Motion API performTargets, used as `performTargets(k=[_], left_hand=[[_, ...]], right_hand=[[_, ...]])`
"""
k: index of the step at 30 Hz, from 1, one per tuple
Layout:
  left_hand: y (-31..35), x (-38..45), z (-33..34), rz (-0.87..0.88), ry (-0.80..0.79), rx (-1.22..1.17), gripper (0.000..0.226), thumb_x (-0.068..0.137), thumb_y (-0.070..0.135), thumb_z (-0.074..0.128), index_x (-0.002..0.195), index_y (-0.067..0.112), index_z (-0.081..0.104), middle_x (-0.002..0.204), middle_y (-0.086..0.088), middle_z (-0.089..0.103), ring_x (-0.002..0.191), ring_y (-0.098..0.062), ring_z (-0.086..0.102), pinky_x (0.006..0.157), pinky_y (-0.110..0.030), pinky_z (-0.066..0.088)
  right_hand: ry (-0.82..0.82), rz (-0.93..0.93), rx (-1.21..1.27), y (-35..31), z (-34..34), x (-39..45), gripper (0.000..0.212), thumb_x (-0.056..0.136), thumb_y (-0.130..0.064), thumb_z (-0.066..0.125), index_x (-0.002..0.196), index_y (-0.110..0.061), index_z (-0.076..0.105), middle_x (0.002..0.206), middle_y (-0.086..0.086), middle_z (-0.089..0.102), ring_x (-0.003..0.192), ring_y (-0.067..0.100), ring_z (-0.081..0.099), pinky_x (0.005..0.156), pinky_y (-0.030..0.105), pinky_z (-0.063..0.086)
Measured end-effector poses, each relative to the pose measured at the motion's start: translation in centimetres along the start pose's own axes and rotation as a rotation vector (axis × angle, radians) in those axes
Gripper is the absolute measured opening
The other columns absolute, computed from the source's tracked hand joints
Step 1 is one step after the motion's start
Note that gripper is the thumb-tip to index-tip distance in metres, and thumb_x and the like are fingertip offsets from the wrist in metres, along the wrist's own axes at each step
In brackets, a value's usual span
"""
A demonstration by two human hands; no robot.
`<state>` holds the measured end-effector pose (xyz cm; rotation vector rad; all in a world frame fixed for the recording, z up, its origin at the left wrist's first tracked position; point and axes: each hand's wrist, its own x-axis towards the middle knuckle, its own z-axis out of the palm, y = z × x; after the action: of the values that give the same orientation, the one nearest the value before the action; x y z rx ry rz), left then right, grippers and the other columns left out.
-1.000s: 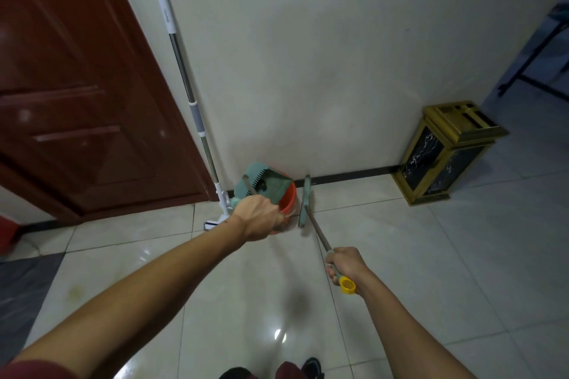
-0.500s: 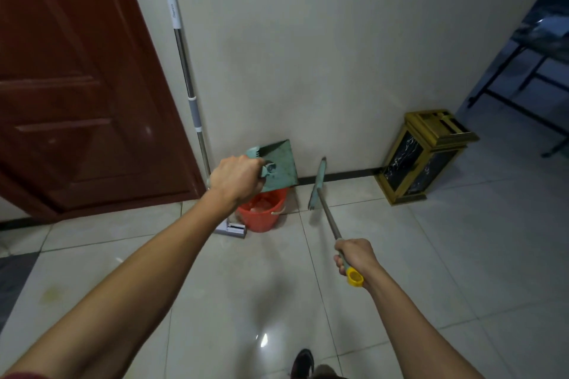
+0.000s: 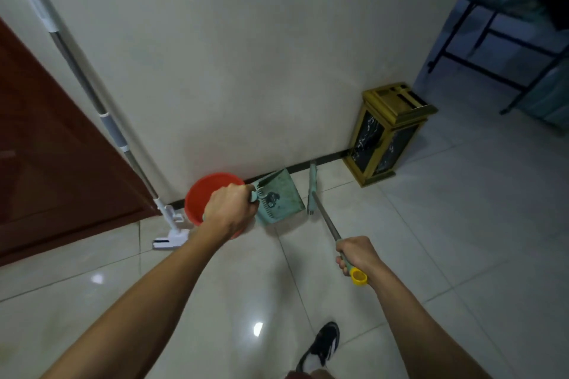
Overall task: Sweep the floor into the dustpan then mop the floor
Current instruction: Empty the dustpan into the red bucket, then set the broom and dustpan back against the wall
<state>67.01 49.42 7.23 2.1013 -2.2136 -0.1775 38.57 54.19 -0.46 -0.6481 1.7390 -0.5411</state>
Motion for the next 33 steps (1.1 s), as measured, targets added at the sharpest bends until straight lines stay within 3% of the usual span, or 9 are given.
performTargets(k=[7,12,22,29,33], left_hand=[[5.5,8.0,3.8,0.017,-0.089,-0.001,0.028,0.095,0.041,0.056,0.115,0.027,0.069,0.097,-0.008,0.074,0.084,-0.032,0.071,0.062,-0.033,0.044],[6.4,12.8,5.5,-0.024,-0.168,-0.034,0.027,0.097,0.040,0.056,0.115,0.024,0.069,0.094,-0.008,0.075,0.079,-0.029,0.072,0.067,-0.036,0.057],[2.1,25.8,10.0,-0.041,-0.225,-0.048,0.022,0.093,0.039,0.057,0.107,0.026,0.068,0.096,-0.007,0.074,0.080,-0.030,0.071,0.071,-0.040,0.060],[-0.5,33.1,12.6,-0.024,-0.310,-0.051,0.028,0.094,0.043,0.053,0.110,0.025,0.067,0.102,-0.008,0.073,0.087,-0.031,0.071,0.072,-0.038,0.058],[-1.6,35.3,13.6,-0.044,-0.349,-0.077,0.031,0.097,0.045,0.051,0.115,0.025,0.066,0.103,-0.007,0.072,0.088,-0.030,0.071,0.074,-0.038,0.058]], right_hand=[[-0.032,0.063,-0.031,-2.9,-5.0,7.8,0.007,0.088,0.001,0.056,0.085,0.006,0.059,0.062,0.023,0.052,0.037,0.021,0.044,0.040,0.022,0.037],[-0.065,0.085,-0.070,-6.3,-5.8,11.8,0.004,0.088,0.003,0.054,0.085,0.006,0.056,0.062,0.021,0.049,0.037,0.021,0.044,0.039,0.021,0.035],[-0.115,0.164,-0.173,-17.3,-2.0,20.9,0.008,0.088,-0.001,0.051,0.082,0.002,0.056,0.070,0.022,0.054,0.037,0.019,0.046,0.039,0.023,0.036],[-0.125,0.229,-0.240,-23.9,1.2,26.9,0.026,0.091,-0.004,0.046,0.108,0.012,0.058,0.076,0.025,0.062,0.044,0.020,0.053,0.043,0.026,0.041],[-0.136,0.270,-0.270,-26.5,2.3,29.3,0.024,0.092,-0.004,0.043,0.107,0.011,0.055,0.084,0.028,0.062,0.043,0.020,0.053,0.044,0.027,0.042]])
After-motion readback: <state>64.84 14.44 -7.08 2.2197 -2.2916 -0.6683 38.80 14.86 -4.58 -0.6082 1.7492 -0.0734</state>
